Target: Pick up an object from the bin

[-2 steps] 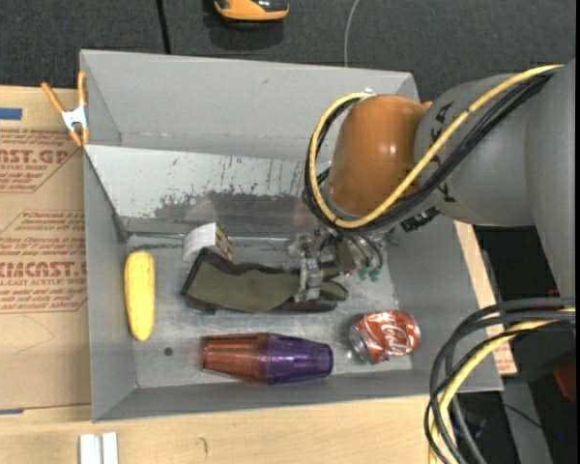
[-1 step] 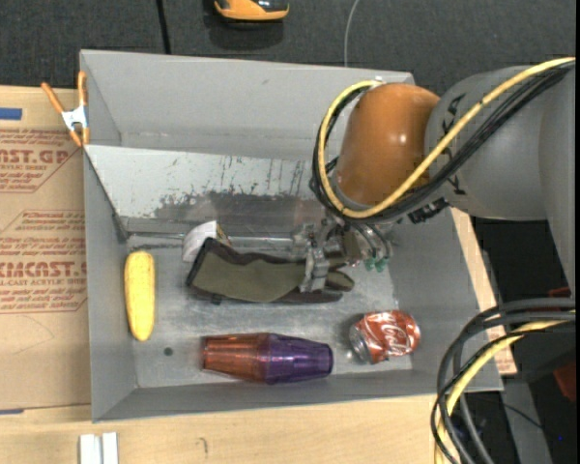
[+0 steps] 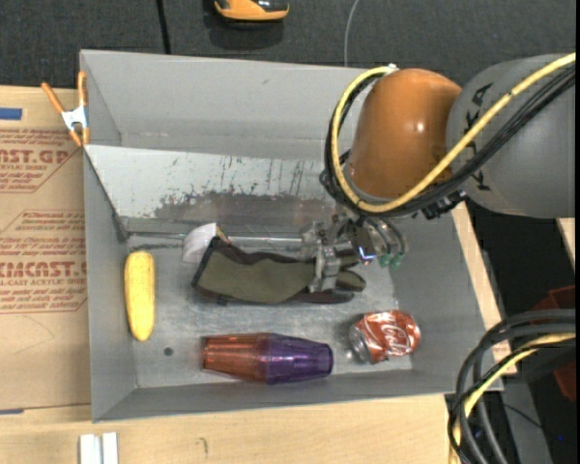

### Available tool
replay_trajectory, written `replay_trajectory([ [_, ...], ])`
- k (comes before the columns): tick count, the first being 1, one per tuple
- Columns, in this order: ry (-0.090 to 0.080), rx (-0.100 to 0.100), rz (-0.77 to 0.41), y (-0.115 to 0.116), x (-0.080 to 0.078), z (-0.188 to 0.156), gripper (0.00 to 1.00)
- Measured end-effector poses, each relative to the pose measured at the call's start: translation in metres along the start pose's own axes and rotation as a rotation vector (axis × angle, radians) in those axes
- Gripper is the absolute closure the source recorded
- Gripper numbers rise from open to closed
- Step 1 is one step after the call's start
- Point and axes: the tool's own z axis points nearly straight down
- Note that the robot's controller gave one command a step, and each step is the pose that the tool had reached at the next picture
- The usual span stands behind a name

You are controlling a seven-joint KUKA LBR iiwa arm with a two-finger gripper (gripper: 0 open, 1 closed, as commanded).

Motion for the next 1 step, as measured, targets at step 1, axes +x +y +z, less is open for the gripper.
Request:
replay_trajectory([
  [1,-0.007,0.001,0.002,-0.0066,-0.0102,-0.0715,1.00],
])
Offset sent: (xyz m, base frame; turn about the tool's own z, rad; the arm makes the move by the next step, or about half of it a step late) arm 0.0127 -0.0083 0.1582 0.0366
